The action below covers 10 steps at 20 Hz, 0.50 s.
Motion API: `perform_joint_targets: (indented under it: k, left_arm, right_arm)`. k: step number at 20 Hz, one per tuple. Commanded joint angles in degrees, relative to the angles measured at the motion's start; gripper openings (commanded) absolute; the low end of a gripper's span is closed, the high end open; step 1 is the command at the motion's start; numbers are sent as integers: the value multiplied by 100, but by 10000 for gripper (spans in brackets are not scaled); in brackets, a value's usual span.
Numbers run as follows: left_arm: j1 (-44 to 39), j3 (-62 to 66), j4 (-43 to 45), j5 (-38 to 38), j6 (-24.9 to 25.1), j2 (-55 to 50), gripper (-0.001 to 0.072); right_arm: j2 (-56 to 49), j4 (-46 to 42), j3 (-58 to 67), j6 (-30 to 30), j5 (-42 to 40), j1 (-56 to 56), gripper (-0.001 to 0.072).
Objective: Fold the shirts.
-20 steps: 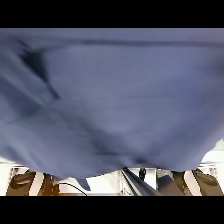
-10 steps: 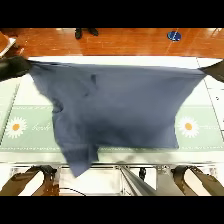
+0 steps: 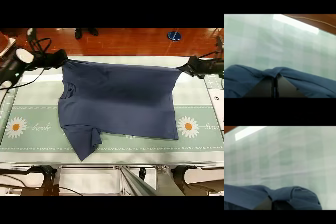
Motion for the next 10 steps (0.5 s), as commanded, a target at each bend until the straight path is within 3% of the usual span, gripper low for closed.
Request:
perform_joint_targets:
  k: [1,6,8,10]
  left_arm:
    - [-50,376,-15,-92,-214,-643,15]
    - [35,387,-140,-586,-140,-699,16]
    - [162,542,-153,-1397,-98,-691,16]
    - [308,662,-127,-2583,667,-686,16]
  right_arm:
    - [-914,66,660,184,-2,153,23]
    - [-1064,76,695,219,31,238,23]
    - [-1040,61,713,221,481,146,23]
    - [-1023,17,713,87,1126,2,23]
